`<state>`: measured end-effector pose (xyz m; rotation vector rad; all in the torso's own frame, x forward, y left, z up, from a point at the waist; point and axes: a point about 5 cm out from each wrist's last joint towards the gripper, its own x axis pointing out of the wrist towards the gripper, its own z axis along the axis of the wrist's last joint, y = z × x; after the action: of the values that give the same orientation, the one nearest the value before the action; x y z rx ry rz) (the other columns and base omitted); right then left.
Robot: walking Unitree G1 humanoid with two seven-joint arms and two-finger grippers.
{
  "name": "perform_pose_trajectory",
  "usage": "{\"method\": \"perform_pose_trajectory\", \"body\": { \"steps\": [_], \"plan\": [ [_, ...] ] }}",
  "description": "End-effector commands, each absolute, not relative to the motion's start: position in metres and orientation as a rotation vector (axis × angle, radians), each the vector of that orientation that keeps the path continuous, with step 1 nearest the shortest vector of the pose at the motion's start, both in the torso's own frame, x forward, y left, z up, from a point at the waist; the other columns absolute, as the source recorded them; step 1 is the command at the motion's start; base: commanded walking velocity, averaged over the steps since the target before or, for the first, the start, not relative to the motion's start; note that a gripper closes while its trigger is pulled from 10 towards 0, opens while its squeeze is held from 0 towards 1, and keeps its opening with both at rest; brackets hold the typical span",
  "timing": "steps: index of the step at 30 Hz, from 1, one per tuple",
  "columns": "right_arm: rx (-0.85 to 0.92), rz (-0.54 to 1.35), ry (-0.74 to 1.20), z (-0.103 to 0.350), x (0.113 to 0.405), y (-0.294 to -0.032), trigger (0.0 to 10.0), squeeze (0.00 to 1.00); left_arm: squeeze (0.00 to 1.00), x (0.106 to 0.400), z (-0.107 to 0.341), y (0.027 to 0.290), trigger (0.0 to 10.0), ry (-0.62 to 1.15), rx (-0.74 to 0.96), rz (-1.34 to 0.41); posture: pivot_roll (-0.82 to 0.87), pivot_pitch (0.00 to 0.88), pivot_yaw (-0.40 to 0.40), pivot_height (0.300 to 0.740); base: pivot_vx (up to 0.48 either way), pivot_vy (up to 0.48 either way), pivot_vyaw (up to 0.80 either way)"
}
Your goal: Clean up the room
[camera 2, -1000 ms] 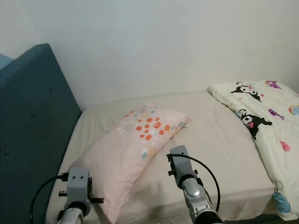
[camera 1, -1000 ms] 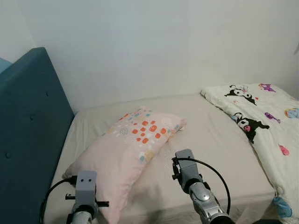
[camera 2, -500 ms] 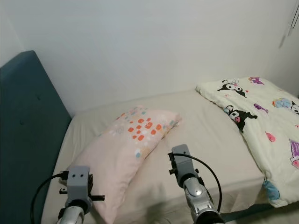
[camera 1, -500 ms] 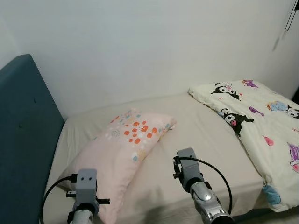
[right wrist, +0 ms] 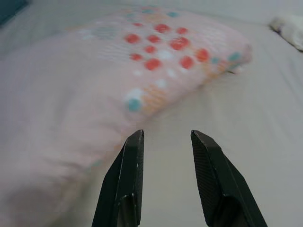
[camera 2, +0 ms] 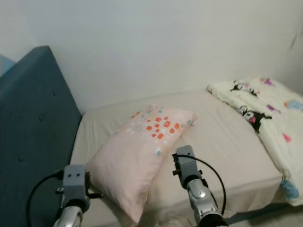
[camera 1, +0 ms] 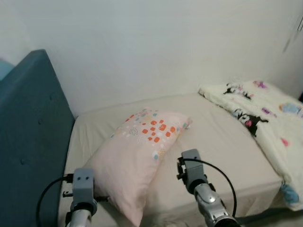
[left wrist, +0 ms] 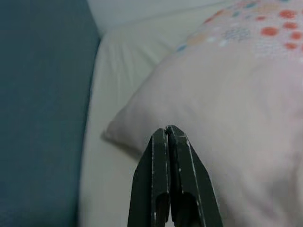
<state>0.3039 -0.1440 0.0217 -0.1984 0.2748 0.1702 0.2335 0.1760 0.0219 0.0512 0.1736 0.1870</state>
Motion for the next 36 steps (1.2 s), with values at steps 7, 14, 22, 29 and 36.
{"method": "perform_pose_trajectory", "body": {
  "steps": [7, 14, 22, 29, 36],
  "plan": [
    [-0.184, 0.166, 0.271, 0.0212, 0.3030, -0.1443, 10.0, 0.00, 0.00, 0.2337, 0.0264, 0.1803, 10.0, 0.143, 0.078, 0.201, -0.07, 0.000, 0.014, 0.738, 0.000, -0.137, 0.00],
    [-0.177, 0.166, 0.272, 0.0205, 0.3022, -0.1438, 10.0, 0.00, 0.00, 0.2333, 0.0291, 0.1792, 10.0, 0.124, 0.098, 0.193, -0.07, 0.000, 0.017, 0.738, 0.000, -0.480, 0.00],
    [-0.176, 0.165, 0.274, 0.0199, 0.3016, -0.1437, 10.0, 0.00, 0.00, 0.2331, 0.0295, 0.1795, 10.0, 0.120, 0.057, 0.209, -0.06, 0.000, 0.016, 0.738, 0.000, -0.189, 0.00],
    [-0.168, 0.167, 0.292, 0.0186, 0.3019, -0.1434, 10.0, 0.00, 0.00, 0.2338, 0.0284, 0.1802, 10.0, 0.138, 0.061, 0.235, -0.06, 0.000, 0.013, 0.738, 0.000, 0.000, 0.00],
    [-0.144, 0.147, 0.320, 0.0184, 0.3041, -0.1454, 10.0, 0.00, 0.00, 0.2353, 0.0246, 0.1831, 10.0, 0.167, 0.077, 0.265, -0.07, 0.000, 0.013, 0.738, 0.000, 0.000, 0.00]
  ]
}}
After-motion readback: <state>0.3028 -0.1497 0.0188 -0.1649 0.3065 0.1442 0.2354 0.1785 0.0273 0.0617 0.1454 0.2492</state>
